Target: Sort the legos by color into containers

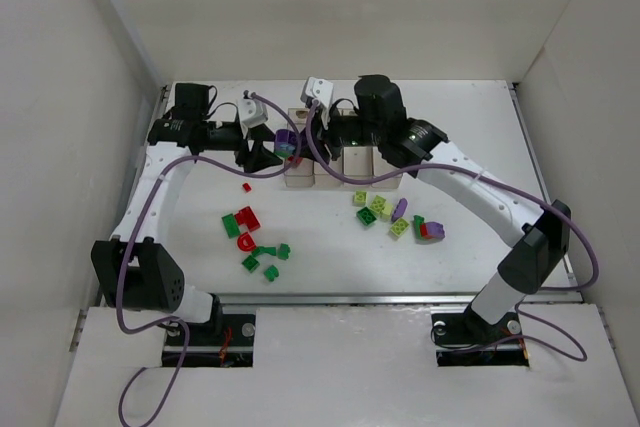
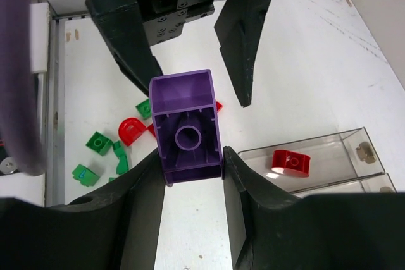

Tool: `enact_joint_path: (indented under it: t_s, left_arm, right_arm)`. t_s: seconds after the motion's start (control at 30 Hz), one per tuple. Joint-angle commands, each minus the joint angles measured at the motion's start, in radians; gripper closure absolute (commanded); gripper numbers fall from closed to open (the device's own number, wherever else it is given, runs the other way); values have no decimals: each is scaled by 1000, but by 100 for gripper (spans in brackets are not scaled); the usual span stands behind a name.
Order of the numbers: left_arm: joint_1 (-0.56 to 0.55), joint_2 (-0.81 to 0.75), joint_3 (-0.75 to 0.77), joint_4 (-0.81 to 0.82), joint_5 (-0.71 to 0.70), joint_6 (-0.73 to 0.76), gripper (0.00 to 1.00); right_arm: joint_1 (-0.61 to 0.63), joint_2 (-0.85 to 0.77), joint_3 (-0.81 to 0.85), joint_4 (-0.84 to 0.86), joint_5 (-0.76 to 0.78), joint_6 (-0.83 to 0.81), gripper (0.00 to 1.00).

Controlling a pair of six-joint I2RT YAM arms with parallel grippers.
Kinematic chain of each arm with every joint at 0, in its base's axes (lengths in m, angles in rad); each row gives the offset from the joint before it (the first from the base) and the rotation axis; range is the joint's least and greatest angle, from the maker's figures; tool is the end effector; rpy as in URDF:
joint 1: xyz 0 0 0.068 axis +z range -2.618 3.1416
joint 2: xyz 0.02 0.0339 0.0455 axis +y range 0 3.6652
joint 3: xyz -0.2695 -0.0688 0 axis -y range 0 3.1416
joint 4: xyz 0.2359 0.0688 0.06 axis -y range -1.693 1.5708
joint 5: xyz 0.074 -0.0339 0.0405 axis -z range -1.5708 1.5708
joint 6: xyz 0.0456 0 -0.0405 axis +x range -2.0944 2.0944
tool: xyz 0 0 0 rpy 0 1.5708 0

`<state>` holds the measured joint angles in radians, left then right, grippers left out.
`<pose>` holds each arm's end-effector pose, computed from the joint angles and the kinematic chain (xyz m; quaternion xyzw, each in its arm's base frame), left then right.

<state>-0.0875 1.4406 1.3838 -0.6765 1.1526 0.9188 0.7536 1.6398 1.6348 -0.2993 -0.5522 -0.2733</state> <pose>0.2879 -0.0671 0.3653 0.5635 0.5643 -0.3178 0.5129 0.2625 0.2791 0.4074 -0.5215 0.5963 0.3489 0.5007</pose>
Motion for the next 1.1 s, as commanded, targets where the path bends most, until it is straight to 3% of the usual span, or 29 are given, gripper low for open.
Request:
enact_joint_path:
  t_s: [0.0,0.2,0.4,0.57,0.63,0.67,0.8,0.9,1.07]
  left_arm:
    - [3,-36,35,-20,61,3,44]
    - [-17,-36,47,-34,93,-18,38]
    - [-44,-26,57,-204,113,144,32]
    - [-55,-26,78,-173,136,79,33]
    - [-55,-26,78,-144,125,37,41]
    - [-55,-17,78,-144,125,37,53]
    - [-55,-17,69,-86,111,-38,83]
    - [-55,-17,69,-44,121,-93,98]
    - [-55,-29,-11,-44,-13,-66,100]
  right_arm:
    - [7,-29,2,46,-23,23,100]
    - [7,-9,22,46,-23,32,100]
    - [7,9,31,55,32,42,100]
    - [7,18,42,55,12,42,100]
    - [7,18,42,55,3,42,100]
    - [7,18,42,55,3,42,100]
    - [7,18,33,55,3,42,100]
    - [7,18,33,55,3,42,100]
    - [-74,37,33,64,87,199,100]
